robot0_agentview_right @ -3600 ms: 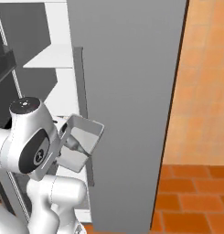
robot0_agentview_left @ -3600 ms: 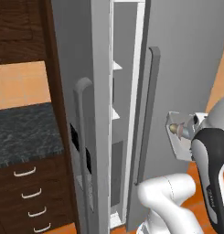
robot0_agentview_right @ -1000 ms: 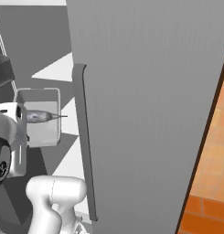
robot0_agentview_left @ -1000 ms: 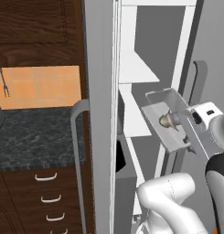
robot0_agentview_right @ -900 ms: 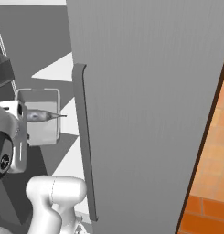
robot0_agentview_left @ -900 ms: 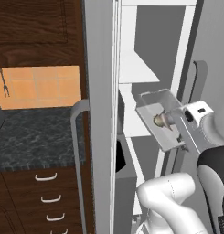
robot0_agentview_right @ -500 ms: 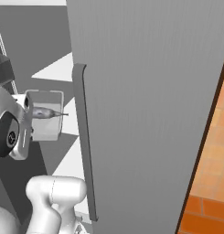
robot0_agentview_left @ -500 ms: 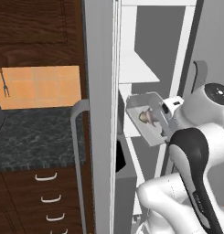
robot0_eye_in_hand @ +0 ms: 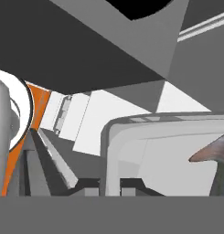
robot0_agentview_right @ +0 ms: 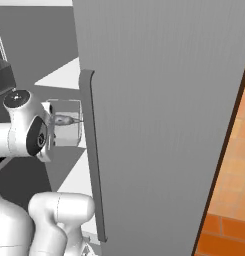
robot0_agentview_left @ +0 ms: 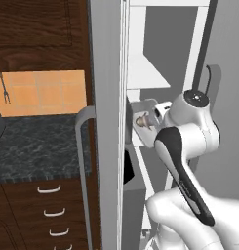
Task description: Take the meat container that has the fish and place it on the second highest rack of the freezer. Then take the vegetable container that has the lemon and garlic and place it on the highest rack of the freezer.
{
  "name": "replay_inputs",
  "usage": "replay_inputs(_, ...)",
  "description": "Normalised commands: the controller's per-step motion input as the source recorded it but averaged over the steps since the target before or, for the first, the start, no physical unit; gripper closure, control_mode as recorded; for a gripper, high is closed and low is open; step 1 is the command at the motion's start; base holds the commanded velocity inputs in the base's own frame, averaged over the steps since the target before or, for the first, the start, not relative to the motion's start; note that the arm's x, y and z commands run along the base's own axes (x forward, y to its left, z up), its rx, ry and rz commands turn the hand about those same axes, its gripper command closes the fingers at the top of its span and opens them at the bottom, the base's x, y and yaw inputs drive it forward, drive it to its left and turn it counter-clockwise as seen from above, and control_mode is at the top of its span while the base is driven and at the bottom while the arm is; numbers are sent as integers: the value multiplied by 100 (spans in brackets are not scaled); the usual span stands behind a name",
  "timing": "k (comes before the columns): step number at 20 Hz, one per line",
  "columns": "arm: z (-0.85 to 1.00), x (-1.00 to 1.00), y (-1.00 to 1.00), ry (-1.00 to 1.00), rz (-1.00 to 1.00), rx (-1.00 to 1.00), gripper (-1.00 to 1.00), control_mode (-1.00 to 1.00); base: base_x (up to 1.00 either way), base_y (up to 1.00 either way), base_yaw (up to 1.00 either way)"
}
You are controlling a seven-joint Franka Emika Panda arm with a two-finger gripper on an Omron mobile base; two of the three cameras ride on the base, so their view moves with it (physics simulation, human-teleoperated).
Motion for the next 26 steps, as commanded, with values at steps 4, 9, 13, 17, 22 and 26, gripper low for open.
replay_inputs(4,-21,93,0,0,6,1,100,-100,0,0,0)
replay_inputs(9,-12,86,0,0,11,1,100,-100,0,0,0)
replay_inputs(13,-38,55,15,0,4,-4,100,-100,0,0,0)
replay_inputs(17,-34,57,19,0,1,-5,100,-100,0,0,0)
replay_inputs(22,-1,81,-3,9,8,4,100,-100,0,0,0)
replay_inputs(26,-14,87,0,4,1,0,100,-100,0,0,0)
